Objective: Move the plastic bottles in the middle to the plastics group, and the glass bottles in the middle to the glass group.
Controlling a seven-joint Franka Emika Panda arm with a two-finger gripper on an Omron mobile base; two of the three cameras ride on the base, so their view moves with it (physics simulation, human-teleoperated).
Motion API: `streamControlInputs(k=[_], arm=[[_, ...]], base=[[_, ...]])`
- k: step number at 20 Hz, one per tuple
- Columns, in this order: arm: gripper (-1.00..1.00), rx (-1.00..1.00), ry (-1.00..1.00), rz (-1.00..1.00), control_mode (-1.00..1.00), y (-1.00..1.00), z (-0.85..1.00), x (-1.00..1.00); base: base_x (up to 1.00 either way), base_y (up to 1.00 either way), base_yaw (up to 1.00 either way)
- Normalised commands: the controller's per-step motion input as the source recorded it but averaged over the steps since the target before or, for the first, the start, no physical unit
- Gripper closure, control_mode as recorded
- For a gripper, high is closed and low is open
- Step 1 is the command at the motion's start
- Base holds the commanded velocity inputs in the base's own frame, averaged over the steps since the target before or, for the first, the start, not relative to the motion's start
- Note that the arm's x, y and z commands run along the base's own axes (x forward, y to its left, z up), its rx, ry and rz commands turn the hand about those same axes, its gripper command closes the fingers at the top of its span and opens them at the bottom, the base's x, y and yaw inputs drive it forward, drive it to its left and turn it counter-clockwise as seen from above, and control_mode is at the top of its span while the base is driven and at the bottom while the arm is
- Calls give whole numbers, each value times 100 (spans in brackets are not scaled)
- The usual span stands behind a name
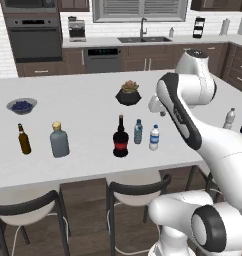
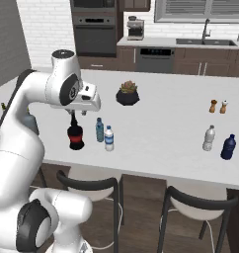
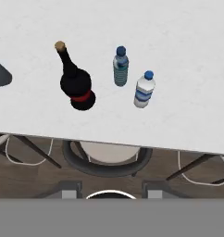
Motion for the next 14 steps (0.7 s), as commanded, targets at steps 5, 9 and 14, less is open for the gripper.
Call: streamControlInputs(k=[5, 9, 14], arm=[[-100, 0, -6, 0, -100, 21, -7, -7], [-100, 0, -15, 0, -100, 63, -19, 0], [-100, 0, -12, 0, -100, 74, -26, 16]], base=[[0, 0, 0], [0, 0, 0], [0, 0, 0]])
